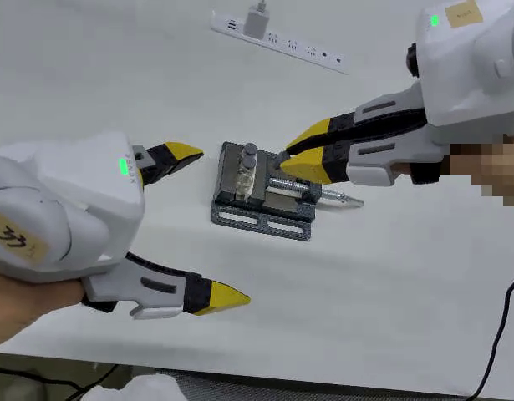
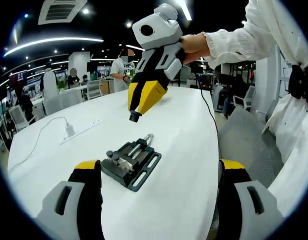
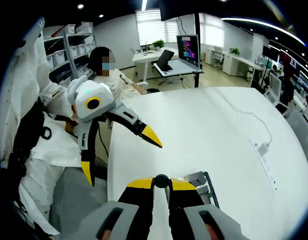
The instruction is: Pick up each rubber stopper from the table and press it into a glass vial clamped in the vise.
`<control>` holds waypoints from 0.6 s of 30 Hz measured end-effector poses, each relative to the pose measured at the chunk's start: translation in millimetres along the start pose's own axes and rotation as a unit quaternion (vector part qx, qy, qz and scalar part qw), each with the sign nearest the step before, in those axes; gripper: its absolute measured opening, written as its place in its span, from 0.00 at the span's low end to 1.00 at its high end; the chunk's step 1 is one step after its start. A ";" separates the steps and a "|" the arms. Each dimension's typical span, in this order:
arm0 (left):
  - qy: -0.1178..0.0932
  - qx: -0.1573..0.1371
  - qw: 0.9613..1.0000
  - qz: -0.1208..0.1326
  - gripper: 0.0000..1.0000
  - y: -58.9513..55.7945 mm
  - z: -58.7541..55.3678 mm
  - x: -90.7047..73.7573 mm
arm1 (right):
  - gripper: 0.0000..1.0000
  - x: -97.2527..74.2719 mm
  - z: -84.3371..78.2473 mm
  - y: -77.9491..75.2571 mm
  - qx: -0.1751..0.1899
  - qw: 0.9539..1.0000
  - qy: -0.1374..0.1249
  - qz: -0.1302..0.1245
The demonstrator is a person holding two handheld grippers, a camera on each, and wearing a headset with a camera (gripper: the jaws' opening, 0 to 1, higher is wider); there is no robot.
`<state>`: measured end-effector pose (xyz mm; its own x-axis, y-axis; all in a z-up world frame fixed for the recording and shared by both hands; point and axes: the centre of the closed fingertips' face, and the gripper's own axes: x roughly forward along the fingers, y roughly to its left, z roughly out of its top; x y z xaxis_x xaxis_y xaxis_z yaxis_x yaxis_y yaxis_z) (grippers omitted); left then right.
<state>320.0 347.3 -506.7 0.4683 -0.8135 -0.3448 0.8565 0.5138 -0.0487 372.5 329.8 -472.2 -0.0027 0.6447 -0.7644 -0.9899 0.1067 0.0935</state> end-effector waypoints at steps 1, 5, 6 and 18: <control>0.000 -0.002 1.000 -0.001 0.98 0.0 -1.4 0.2 | 0.06 2.5 -1.1 -1.7 0.000 1.000 0.005 0.001; -0.001 -0.010 1.000 -0.003 0.99 1.5 -7.8 -0.7 | 0.06 16.5 -6.4 -11.1 0.001 1.000 0.028 0.001; -0.001 -0.010 1.000 -0.002 0.99 2.2 -8.8 -0.9 | 0.06 19.4 -7.7 -12.9 0.002 0.999 0.032 0.001; -0.005 -0.024 1.000 0.010 0.99 15.9 -16.4 -5.2 | 0.06 60.0 -33.8 -40.2 0.007 0.996 0.089 0.006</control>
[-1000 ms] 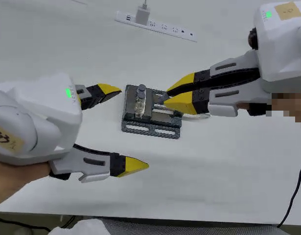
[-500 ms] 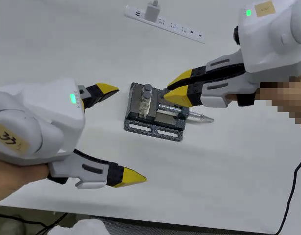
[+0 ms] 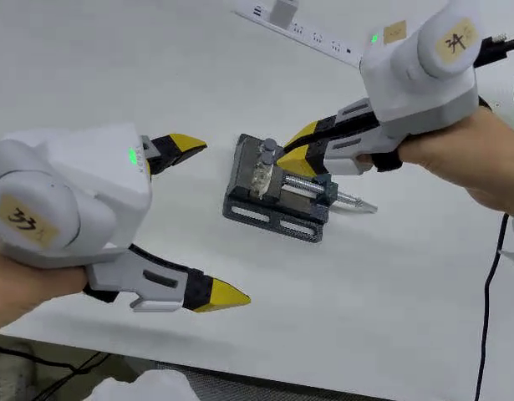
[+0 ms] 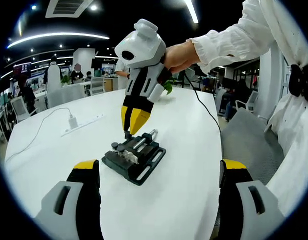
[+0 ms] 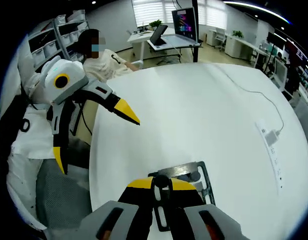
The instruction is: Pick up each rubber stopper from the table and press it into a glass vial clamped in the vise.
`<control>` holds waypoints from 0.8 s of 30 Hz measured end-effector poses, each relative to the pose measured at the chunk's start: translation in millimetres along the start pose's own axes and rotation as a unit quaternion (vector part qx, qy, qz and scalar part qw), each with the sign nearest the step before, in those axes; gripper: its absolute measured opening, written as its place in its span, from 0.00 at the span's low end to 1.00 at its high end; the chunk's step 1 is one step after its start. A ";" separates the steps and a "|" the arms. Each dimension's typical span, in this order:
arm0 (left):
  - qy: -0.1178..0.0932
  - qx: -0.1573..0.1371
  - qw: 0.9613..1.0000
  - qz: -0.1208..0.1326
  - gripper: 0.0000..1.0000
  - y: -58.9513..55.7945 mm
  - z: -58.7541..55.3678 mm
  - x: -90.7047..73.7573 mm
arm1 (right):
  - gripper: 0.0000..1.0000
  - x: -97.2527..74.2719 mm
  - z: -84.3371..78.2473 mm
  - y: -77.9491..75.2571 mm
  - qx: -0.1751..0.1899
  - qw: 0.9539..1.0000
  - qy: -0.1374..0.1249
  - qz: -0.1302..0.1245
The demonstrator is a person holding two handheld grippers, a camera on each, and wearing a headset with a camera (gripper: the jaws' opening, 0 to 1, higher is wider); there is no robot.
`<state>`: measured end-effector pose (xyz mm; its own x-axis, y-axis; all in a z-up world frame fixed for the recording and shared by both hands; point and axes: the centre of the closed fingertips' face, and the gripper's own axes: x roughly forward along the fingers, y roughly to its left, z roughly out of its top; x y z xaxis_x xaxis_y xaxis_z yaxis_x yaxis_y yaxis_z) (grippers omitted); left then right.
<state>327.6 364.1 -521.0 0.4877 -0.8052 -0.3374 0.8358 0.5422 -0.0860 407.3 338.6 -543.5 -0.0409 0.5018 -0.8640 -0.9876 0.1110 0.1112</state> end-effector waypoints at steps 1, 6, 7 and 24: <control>-0.001 -0.001 1.000 0.000 0.99 1.2 -0.4 -0.6 | 0.06 3.0 -2.9 -1.6 -0.001 1.000 0.007 0.000; -0.002 -0.005 1.000 -0.001 0.99 3.7 -2.3 -1.3 | 0.06 17.2 -13.0 -5.0 -0.011 0.999 0.034 -0.001; -0.002 -0.005 1.000 -0.001 0.99 4.3 -2.7 -1.3 | 0.06 19.1 -13.8 -5.4 -0.013 0.999 0.038 -0.002; -0.011 -0.012 1.000 -0.001 0.99 5.3 -2.6 -2.3 | 0.06 32.6 -25.3 -8.6 -0.033 0.997 0.075 -0.003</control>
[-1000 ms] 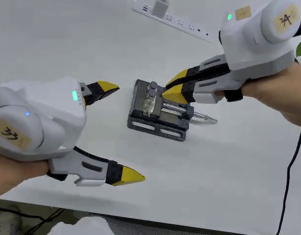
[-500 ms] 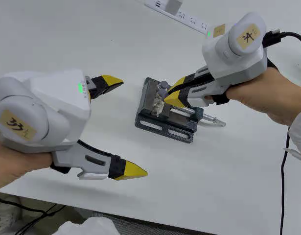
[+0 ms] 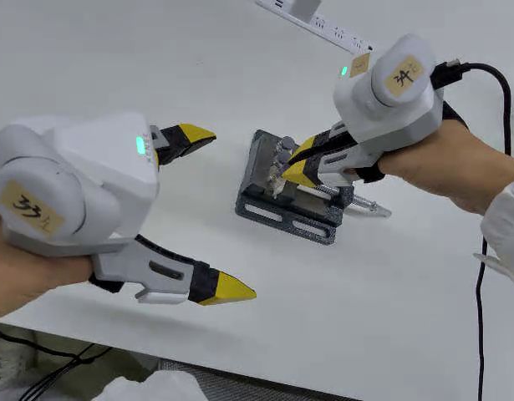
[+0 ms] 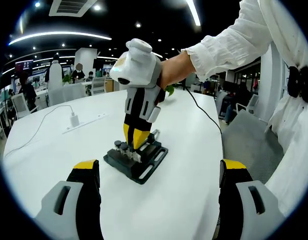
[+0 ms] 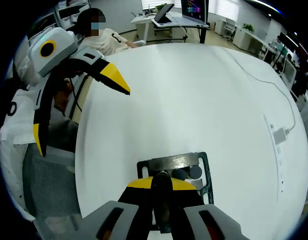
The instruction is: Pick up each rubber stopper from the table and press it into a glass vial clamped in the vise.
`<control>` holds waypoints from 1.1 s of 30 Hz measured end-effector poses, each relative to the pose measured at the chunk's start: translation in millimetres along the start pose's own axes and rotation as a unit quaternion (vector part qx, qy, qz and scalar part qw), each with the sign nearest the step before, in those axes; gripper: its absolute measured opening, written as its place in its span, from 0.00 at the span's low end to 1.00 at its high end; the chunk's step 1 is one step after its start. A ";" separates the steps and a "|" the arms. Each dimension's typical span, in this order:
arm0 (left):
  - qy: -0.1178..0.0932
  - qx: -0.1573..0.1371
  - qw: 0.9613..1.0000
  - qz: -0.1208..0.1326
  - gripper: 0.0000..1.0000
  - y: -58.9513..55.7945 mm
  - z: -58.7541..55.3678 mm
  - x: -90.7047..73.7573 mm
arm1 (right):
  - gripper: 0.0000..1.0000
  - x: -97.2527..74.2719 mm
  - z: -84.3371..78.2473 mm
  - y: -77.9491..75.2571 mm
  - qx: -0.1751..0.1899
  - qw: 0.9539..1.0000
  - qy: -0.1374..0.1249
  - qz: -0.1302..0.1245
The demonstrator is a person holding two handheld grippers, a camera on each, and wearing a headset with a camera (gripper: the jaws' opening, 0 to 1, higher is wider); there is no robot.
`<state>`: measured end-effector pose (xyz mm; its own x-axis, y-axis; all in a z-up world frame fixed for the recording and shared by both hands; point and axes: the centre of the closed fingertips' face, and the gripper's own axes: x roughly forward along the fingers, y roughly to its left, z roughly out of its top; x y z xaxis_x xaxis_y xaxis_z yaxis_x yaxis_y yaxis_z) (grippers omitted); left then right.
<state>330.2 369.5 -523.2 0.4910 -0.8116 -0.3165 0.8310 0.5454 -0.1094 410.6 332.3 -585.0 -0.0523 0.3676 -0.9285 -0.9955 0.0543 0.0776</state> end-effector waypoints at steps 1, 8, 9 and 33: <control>0.000 -0.001 1.000 0.000 0.99 -0.1 0.0 0.0 | 0.06 0.5 -0.3 -0.3 -0.001 1.000 0.001 0.000; -0.001 -0.002 1.000 0.000 0.99 -0.2 -1.1 0.1 | 0.06 1.4 -2.0 0.0 -0.015 1.000 0.012 -0.003; -0.001 -0.002 1.000 0.000 0.99 -0.1 -1.0 0.1 | 0.06 2.0 -1.7 -0.7 -0.016 1.000 0.011 -0.002; -0.003 -0.005 1.000 -0.002 0.99 1.0 -1.8 1.2 | 0.05 7.8 -3.3 -5.3 -0.131 0.988 0.073 -0.025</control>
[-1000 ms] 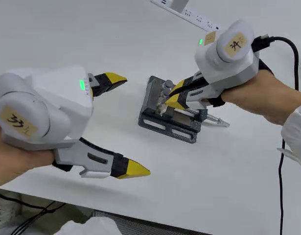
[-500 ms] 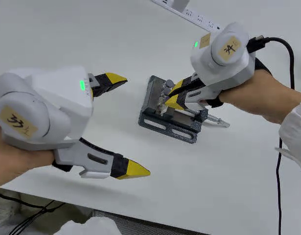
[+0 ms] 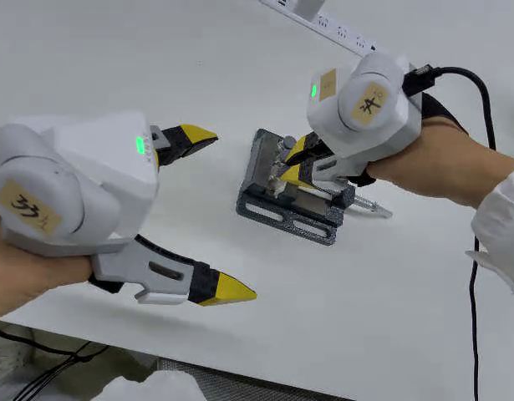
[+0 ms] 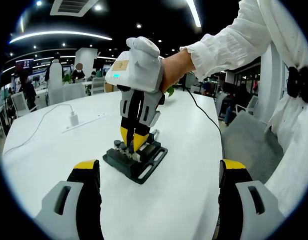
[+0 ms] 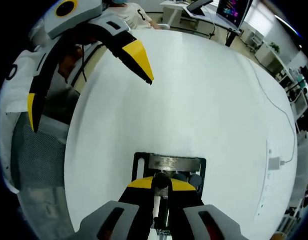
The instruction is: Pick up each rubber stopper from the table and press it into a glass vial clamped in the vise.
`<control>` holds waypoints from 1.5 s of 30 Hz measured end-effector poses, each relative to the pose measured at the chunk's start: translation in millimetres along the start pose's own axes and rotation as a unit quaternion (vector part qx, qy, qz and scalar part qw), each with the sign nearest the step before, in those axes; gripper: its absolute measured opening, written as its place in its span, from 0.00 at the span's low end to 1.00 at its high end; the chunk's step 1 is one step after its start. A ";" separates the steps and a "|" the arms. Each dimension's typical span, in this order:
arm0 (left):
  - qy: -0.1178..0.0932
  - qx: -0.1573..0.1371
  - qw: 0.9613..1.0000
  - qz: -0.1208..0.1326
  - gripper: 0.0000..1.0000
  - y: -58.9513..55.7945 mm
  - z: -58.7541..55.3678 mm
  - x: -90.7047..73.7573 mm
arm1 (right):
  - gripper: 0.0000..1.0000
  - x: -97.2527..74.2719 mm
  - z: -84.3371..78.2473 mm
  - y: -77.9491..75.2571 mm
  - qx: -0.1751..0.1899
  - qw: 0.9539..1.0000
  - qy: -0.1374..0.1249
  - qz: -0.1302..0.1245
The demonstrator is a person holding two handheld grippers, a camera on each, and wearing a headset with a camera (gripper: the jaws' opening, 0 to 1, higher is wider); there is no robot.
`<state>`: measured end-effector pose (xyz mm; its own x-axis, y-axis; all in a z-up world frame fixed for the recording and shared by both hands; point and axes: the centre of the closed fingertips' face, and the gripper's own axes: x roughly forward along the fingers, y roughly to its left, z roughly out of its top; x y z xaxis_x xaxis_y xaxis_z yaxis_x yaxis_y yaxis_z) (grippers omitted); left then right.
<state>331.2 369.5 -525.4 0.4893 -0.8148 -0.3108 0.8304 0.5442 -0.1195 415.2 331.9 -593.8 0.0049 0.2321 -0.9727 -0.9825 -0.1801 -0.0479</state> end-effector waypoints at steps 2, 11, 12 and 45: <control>-0.001 0.000 1.000 0.000 0.98 0.2 0.6 0.4 | 0.05 0.5 0.1 -0.6 0.002 1.000 0.006 -0.003; -0.004 -0.001 1.000 0.000 0.98 1.1 1.9 2.6 | 0.04 3.0 0.6 -2.7 0.127 0.992 -0.005 -0.004; -0.004 -0.001 1.000 -0.001 0.98 0.8 2.3 3.1 | 0.04 3.3 0.0 -3.6 0.142 0.990 -0.009 -0.003; 0.000 -0.005 1.000 0.004 0.95 2.6 0.3 -1.8 | 0.05 -10.6 6.0 -7.0 0.124 0.991 -0.044 -0.014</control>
<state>332.5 372.3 -524.8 0.4952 -0.8110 -0.3115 0.8244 0.5518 -0.1260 421.0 336.4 -581.8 0.0274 0.3191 -0.9473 -0.9978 0.0655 -0.0067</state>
